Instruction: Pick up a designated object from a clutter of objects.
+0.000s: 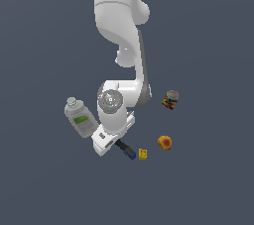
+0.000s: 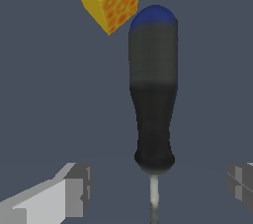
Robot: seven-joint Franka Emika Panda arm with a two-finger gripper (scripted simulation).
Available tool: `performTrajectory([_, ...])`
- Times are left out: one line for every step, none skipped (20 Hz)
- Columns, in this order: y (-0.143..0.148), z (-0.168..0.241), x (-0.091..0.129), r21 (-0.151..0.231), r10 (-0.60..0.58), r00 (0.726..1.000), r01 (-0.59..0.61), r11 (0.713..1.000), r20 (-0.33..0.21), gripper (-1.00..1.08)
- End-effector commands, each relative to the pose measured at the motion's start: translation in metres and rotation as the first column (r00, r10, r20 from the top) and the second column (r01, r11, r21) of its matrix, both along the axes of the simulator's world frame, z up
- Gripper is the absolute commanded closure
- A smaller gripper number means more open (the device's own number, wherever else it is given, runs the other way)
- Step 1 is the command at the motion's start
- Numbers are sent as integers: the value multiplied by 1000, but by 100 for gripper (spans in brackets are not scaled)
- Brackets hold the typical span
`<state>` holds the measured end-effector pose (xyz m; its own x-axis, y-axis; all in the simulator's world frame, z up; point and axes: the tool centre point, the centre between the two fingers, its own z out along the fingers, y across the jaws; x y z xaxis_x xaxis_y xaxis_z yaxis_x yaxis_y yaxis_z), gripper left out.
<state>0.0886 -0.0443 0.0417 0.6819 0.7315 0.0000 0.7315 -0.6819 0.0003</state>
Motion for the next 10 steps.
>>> performTrajectory([0,-13,-1,0,1,1000,-1,1000,-1,-92])
performTrajectory([0,-17,-1,0,2,1000,-2,1000,0,-92])
performTrajectory([0,-20,-1,0,2,1000,-2,1000,0,-92])
performTrajectory([0,-23,-1,0,2,1000,-2,1000,0,-92])
performTrajectory([0,-25,0,0,2,1000,-2,1000,0,-92])
performTrajectory([0,-26,0,0,2,1000,-2,1000,0,-92])
performTrajectory([0,-26,0,0,2,1000,-2,1000,0,-92])
performTrajectory([0,-26,1,0,2,1000,-2,1000,0,-92])
performTrajectory([0,-26,1,0,2,1000,-2,1000,0,108])
performTrajectory([0,-26,1,0,2,1000,-2,1000,0,108])
